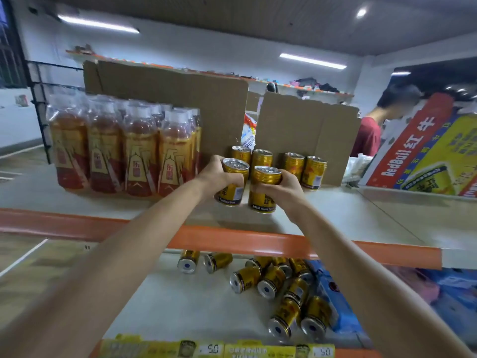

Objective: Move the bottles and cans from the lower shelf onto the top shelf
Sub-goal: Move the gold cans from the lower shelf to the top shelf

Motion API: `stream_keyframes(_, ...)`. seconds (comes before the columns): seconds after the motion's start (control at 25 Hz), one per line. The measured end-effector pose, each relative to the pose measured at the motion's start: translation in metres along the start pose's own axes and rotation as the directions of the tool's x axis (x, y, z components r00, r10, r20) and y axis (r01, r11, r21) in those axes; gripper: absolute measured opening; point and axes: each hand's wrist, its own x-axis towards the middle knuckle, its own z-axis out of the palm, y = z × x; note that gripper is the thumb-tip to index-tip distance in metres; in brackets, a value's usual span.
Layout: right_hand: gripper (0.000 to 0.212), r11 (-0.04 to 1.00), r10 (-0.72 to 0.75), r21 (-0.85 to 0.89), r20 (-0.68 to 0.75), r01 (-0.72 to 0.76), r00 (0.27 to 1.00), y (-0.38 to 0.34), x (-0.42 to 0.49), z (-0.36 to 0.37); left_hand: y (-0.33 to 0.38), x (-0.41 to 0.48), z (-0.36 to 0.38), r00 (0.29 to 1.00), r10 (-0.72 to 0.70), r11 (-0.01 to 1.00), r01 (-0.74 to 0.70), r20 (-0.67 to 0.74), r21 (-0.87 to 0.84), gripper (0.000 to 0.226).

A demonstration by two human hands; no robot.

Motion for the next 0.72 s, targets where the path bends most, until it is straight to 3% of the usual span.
stream_keyframes(0.32,0.042,0.999,-0.034,0.029,0.117,0.031,0.993,0.012,0.045,-0.004,-0.006,0.044,0.012,0.996,-0.05,0.994,0.042,-0.07,-0.106,0.077)
stream_keyframes(0.48,0.044,0.999,-0.055,0.008,0.123,0.054,0.991,0.015,0.067,-0.006,-0.003,0.061,0.015,0.993,-0.066,0.991,0.054,-0.098,-0.119,0.091)
stream_keyframes(0.72,0.05,0.995,-0.073,-0.062,0.081,0.079,0.994,0.019,0.089,-0.007,-0.009,0.08,0.019,0.992,-0.068,0.982,0.048,-0.108,-0.183,0.084)
